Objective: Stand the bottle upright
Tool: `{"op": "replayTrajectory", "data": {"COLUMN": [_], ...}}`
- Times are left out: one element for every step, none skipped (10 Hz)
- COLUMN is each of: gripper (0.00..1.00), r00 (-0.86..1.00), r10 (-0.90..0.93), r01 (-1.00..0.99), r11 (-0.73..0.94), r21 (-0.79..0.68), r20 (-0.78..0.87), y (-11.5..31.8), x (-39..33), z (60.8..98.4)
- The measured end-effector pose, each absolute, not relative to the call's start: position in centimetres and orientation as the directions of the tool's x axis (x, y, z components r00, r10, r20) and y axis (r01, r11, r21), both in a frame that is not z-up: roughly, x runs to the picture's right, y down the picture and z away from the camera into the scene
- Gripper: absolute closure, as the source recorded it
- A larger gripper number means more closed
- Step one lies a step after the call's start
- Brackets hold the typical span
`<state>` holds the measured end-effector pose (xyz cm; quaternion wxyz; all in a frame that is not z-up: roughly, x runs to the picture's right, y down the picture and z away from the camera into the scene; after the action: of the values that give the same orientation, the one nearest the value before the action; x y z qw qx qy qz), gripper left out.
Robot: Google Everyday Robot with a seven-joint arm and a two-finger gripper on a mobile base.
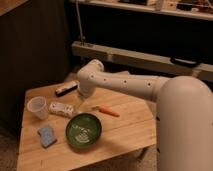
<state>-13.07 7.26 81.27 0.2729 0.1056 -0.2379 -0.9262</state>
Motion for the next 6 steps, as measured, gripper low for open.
{"op": "replayTrajectory", "data": {"gripper": [0.20, 0.20, 0.20, 0.20, 0.20, 0.20], "r00": [-0.838, -0.845, -0.845, -0.845, -0.845, -0.844], "r10": [-0.536, -0.521, -0.519, -0.520, -0.520, -0.521], "r01": [0.428, 0.408, 0.406, 0.406, 0.406, 0.405], "r11": [-0.760, -0.775, -0.777, -0.776, -0.776, -0.774], "r21": [0.489, 0.483, 0.482, 0.482, 0.483, 0.486], "r20": [-0.099, -0.123, -0.125, -0.124, -0.125, -0.128], "y": [7.68, 7.97, 7.92, 7.93, 7.90, 7.95], "x": [-13.12, -13.33, -13.43, -13.43, -13.43, -13.40], "z": [80.99, 80.75, 80.73, 80.73, 80.76, 80.88]}}
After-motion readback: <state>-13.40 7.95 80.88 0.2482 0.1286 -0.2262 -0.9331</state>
